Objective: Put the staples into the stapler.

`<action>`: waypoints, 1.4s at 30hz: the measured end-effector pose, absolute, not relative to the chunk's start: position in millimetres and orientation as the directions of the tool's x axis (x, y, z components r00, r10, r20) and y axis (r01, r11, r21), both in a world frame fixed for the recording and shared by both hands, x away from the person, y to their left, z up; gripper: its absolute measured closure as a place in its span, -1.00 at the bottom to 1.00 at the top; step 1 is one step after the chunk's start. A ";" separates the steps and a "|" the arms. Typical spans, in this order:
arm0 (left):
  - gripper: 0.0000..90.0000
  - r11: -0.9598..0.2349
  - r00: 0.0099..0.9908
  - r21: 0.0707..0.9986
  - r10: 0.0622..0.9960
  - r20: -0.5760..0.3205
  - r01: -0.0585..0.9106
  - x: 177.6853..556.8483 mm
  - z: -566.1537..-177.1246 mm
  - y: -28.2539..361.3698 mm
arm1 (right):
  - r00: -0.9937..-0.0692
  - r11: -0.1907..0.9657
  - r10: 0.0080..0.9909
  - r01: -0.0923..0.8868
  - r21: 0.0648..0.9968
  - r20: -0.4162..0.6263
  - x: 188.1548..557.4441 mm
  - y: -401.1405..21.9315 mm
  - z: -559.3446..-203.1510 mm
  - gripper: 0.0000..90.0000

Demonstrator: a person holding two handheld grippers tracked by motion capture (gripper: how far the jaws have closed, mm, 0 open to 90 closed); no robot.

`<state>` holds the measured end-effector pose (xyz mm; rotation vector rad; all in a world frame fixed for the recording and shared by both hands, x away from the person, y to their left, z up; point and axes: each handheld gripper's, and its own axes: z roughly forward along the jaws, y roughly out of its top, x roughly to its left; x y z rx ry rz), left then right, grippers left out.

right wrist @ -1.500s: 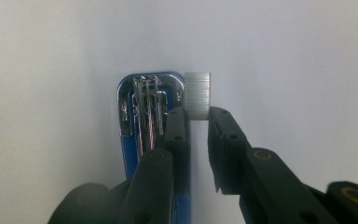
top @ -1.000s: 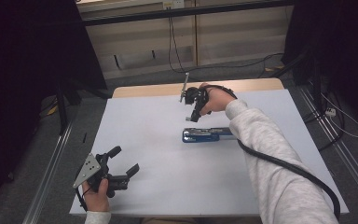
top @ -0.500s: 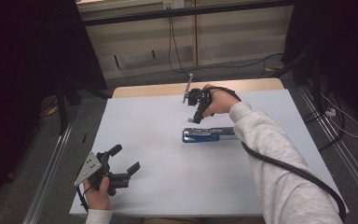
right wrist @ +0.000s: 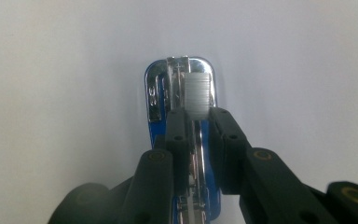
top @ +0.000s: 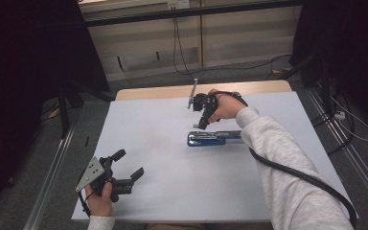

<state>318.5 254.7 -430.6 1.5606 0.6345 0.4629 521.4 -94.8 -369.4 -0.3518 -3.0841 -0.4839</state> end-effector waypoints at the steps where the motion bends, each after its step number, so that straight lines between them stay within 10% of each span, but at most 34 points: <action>1: -0.94 -0.016 0.761 0.992 0.643 -0.086 0.126 318.2 -430.8 254.4 | -0.974 0.927 0.223 0.224 0.302 0.038 520.7 -94.3 -369.5 0.75; 42: -0.94 -0.020 0.759 0.990 0.644 -0.092 0.137 317.8 -431.1 253.7 | -0.976 0.936 0.208 0.216 0.277 0.058 518.6 -85.8 -390.3 0.75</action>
